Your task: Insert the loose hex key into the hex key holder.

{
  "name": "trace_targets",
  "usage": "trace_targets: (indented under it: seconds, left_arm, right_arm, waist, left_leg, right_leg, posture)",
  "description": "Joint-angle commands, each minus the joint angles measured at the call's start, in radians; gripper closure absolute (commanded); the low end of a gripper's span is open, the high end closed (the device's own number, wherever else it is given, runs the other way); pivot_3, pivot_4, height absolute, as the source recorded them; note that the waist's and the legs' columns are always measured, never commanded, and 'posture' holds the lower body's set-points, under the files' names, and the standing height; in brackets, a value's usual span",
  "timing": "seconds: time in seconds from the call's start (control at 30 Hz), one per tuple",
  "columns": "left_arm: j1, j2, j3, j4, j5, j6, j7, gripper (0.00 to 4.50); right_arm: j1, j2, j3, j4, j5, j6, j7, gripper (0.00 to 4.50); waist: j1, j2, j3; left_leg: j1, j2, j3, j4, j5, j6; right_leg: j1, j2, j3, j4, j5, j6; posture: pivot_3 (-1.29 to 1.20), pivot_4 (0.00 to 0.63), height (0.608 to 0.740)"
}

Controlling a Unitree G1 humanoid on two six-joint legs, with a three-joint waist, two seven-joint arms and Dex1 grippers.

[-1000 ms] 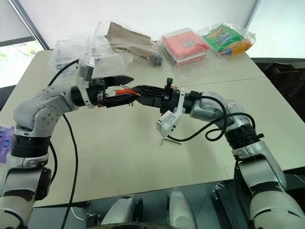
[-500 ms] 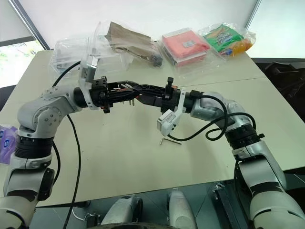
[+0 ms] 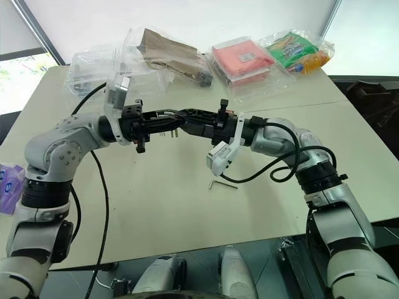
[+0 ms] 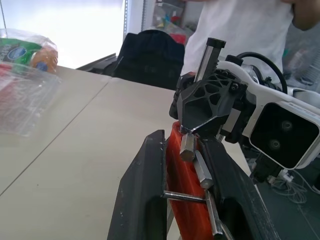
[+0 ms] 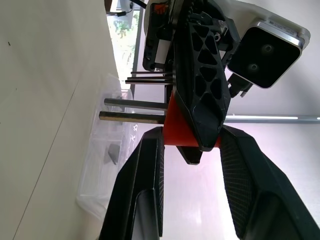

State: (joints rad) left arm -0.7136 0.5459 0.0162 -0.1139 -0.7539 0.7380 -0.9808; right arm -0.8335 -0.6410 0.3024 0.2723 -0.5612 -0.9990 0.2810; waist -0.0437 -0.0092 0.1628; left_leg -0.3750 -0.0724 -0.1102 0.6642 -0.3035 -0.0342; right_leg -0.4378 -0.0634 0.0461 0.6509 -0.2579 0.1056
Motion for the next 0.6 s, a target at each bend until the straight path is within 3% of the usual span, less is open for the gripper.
trace_targets:
  seconds: [0.03,0.23,0.33,0.43,0.6]
  left_arm:
    - [-0.006,0.002,0.016,-0.013,0.015,-0.013,0.017,4.23]
    - [-0.004,-0.003,0.014,-0.014,0.023,-0.018,0.020,4.23]
    - [0.002,0.001,0.011,-0.017,0.052,-0.044,0.024,4.23]
    - [0.013,0.006,0.006,-0.021,0.100,-0.090,0.033,4.23]
    - [0.044,-0.004,0.014,-0.048,0.124,-0.113,0.061,4.23]
  right_arm:
    - [-0.039,-0.001,-0.037,-0.020,0.053,0.006,0.000,3.00]
    - [-0.031,-0.009,-0.028,-0.019,0.081,0.037,0.045,0.02]
    - [-0.013,-0.016,-0.026,-0.025,0.135,0.076,0.096,0.02]
    - [0.044,-0.026,-0.029,-0.051,0.304,0.242,0.236,0.02]
    - [0.186,-0.107,-0.089,-0.235,0.675,0.864,0.559,0.02]
  waist:
    - [0.000,0.000,0.000]
    - [0.000,0.000,0.000]
    - [0.000,0.000,0.000]
    - [0.000,0.000,0.000]
    - [0.011,0.000,0.000]
  left_leg:
    - [0.000,0.000,0.000,0.000,0.000,0.000]
    - [0.000,0.000,0.000,0.000,0.000,0.000]
    - [0.000,0.000,0.000,0.000,0.000,0.000]
    - [0.000,0.000,0.000,0.000,0.000,0.000]
    - [0.000,0.000,-0.001,0.001,0.000,0.000]
  right_leg:
    - [0.000,0.000,0.000,0.000,0.000,0.000]
    - [0.000,0.000,0.000,0.000,0.000,0.000]
    - [0.000,0.000,0.000,0.000,0.000,0.000]
    - [0.001,0.000,0.000,0.000,0.000,0.000]
    - [0.002,-0.001,0.000,-0.001,0.000,0.000]
  posture:
    - [0.00,0.150,0.740]
    - [0.00,0.150,0.740]
    - [0.00,0.150,0.740]
    - [0.00,0.150,0.740]
    - [0.00,0.150,0.740]
